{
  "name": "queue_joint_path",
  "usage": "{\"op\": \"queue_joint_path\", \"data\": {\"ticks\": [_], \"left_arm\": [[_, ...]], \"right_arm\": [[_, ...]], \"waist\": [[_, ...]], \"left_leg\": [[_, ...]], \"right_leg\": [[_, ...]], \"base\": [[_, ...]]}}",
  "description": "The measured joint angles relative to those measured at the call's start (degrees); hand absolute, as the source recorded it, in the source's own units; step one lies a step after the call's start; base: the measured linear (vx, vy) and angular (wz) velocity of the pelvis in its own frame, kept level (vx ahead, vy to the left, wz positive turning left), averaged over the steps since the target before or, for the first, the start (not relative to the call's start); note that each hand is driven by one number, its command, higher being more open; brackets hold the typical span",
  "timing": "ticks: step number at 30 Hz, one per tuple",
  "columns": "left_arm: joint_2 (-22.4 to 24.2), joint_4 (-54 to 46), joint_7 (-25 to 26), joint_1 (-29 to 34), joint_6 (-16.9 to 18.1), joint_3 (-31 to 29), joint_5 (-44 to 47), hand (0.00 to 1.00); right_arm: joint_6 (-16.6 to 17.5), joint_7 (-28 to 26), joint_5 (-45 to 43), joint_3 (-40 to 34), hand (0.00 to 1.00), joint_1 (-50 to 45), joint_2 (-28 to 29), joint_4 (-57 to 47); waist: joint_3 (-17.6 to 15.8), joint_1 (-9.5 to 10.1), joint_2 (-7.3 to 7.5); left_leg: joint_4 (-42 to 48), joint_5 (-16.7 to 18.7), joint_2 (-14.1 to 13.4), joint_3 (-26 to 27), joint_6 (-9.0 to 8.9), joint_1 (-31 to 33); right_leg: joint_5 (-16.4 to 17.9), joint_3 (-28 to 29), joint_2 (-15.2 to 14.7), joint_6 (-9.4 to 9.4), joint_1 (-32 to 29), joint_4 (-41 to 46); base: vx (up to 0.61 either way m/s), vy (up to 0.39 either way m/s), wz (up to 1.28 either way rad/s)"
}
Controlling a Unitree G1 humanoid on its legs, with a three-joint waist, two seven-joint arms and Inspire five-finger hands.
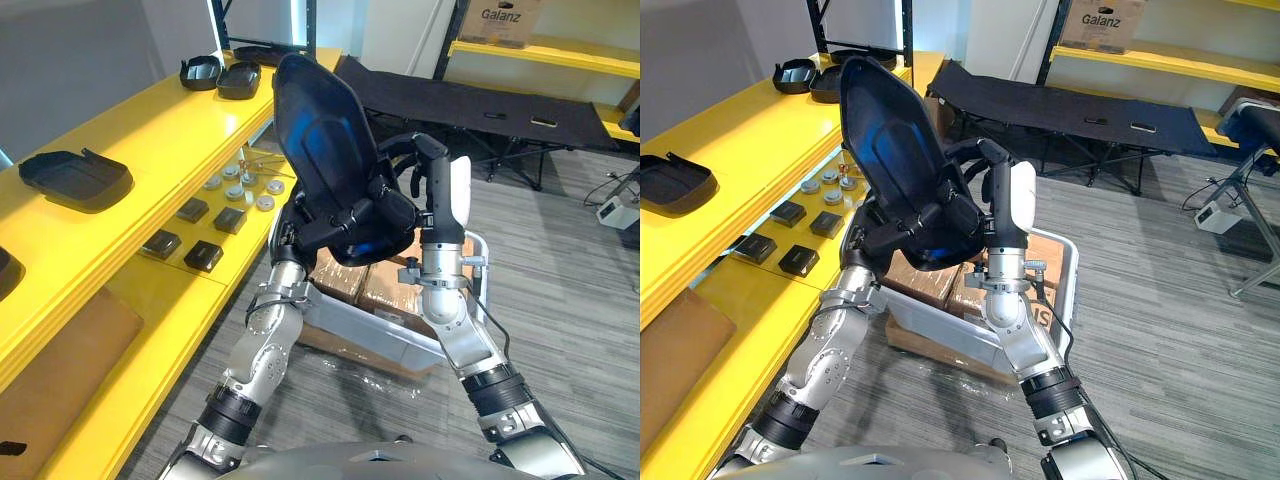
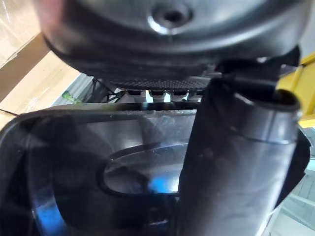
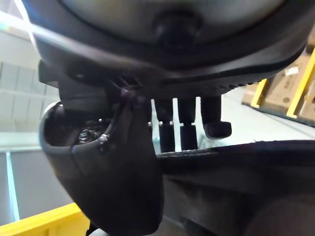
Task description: Walk over and take three plastic housings, then place them on the shelf
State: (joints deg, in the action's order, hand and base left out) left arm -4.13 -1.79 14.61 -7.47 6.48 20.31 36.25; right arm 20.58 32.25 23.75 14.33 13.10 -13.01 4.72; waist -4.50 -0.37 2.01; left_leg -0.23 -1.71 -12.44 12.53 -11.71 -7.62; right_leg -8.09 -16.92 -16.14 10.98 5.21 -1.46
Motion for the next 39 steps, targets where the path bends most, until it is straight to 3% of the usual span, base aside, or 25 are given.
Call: {"op": "queue_joint_path", "data": {"ticks": [2, 3, 6, 11, 14, 23, 27, 31, 32, 36, 39], "left_arm": [[1.64, 0.34, 0.02, -0.44, 0.65, -1.94, 2.2, 1.0], [1.94, 0.84, -0.09, -0.58, 0.98, -2.54, 2.89, 0.0], [2.02, 3.0, -1.27, -1.68, 1.24, -3.63, 8.1, 0.0], [1.99, 5.44, -8.38, -1.68, 0.37, -3.58, 19.69, 0.0], [1.65, 6.31, -13.4, -1.7, -1.31, -3.5, 20.67, 0.0], [0.07, 8.85, -22.2, -3.33, -4.16, -4.27, 24.11, 0.0], [-0.73, 8.83, -23.1, -3.35, -3.97, -3.92, 25.27, 0.0], [-1.37, 8.8, -22.96, -3.33, -0.96, -1.94, 26.1, 0.0], [-1.37, 8.79, -22.64, -3.33, 0.11, -1.32, 26.04, 0.0], [-1.1, 7.63, -18.7, -3.31, 2.08, -0.53, 24.02, 0.0], [-0.12, 4.77, -11.34, -2.32, 2.13, -1.67, 16.81, 0.0]], "right_arm": [[0.02, -0.94, 0.03, 1.61, 0.0, -1.28, 0.03, -0.39], [0.02, -0.77, -0.08, 1.94, 0.0, -1.45, 0.3, -0.52], [0.04, -1.39, -0.38, 2.4, 0.0, -1.52, 1.54, -0.53], [0.08, -0.58, -0.41, 2.43, 0.0, -1.52, 2.13, -0.53], [0.26, -0.24, -0.39, 1.9, 0.0, -1.71, 1.48, -0.57], [4.64, 1.5, 0.21, 2.06, 0.0, -6.33, 1.2, -5.44], [5.52, 1.95, 0.38, 2.13, 0.0, -6.7, 1.14, -5.62], [6.29, 2.17, 0.55, 2.08, 0.0, -6.86, 0.84, -6.01], [6.29, 2.23, 0.55, 2.04, 1.0, -6.89, 0.6, -6.25], [6.03, 2.34, 0.29, 2.07, 1.0, -6.92, 0.18, -6.48], [5.1, 1.5, 0.02, 2.73, 1.0, -6.8, 1.1, -6.7]], "waist": [[0.1, 0.07, 0.11], [0.1, 0.07, 0.12], [0.12, 0.01, 0.13], [0.26, 0.02, 0.32], [0.43, -0.36, 0.57], [0.63, -1.86, 0.56], [0.64, -2.42, 0.55], [0.65, -3.04, 0.54], [0.66, -3.09, 0.52], [0.71, -2.97, 0.43], [0.78, -2.89, 0.3]], "left_leg": [[0.0, 0.02, -0.03, 0.15, -0.03, -0.03], [0.0, 0.03, -0.03, 0.18, -0.03, -0.04], [0.0, 0.11, -0.04, 0.36, -0.02, -0.16], [-0.02, 0.45, -0.04, 1.17, -0.07, -0.85], [-0.01, 0.59, -0.04, 1.52, -0.12, -0.91], [0.44, 1.07, 0.0, 2.13, -0.06, -0.91], [1.15, 1.56, -0.01, 2.13, -0.04, -0.74], [1.29, 1.63, -0.01, 2.08, -0.01, -0.5], [1.44, 1.73, -0.02, 2.07, 0.0, -0.44], [2.1, 1.93, -0.05, 1.77, 0.0, 0.18], [2.09, 1.94, -0.05, 1.63, 0.0, 0.18]], "right_leg": [[-0.18, 0.01, 0.06, -0.1, 0.04, -0.28], [-0.23, 0.02, 0.08, -0.1, 0.05, -0.35], [-0.4, 0.14, 0.1, -0.16, 0.09, -0.52], [-0.42, 0.82, 0.1, -0.16, 0.2, -0.68], [-0.43, 1.2, 0.13, -0.14, -0.02, -0.76], [-0.65, 1.56, 0.14, 0.06, 0.12, -1.61], [-0.65, 1.6, 0.08, 0.06, 0.27, -1.69], [-0.65, 1.56, 0.07, 0.06, 0.11, -1.75], [-0.65, 1.56, 0.07, 0.06, 0.12, -1.75], [-0.65, 1.39, 0.04, 0.06, -0.02, -1.76], [-0.65, 1.27, 0.05, 0.06, 0.08, -1.77]], "base": [[0.0, 0.0, 0.0], [0.0, 0.0, 0.0], [-0.02, 0.015, -0.03], [-0.01, 0.019, -0.08], [0.0, 0.014, -0.06], [0.0, 0.009, -0.02], [0.0, 0.0, 0.0], [0.0, 0.0, 0.0], [0.0, 0.0, 0.0], [-0.01, 0.005, 0.02], [0.0, 0.0, 0.0]]}}
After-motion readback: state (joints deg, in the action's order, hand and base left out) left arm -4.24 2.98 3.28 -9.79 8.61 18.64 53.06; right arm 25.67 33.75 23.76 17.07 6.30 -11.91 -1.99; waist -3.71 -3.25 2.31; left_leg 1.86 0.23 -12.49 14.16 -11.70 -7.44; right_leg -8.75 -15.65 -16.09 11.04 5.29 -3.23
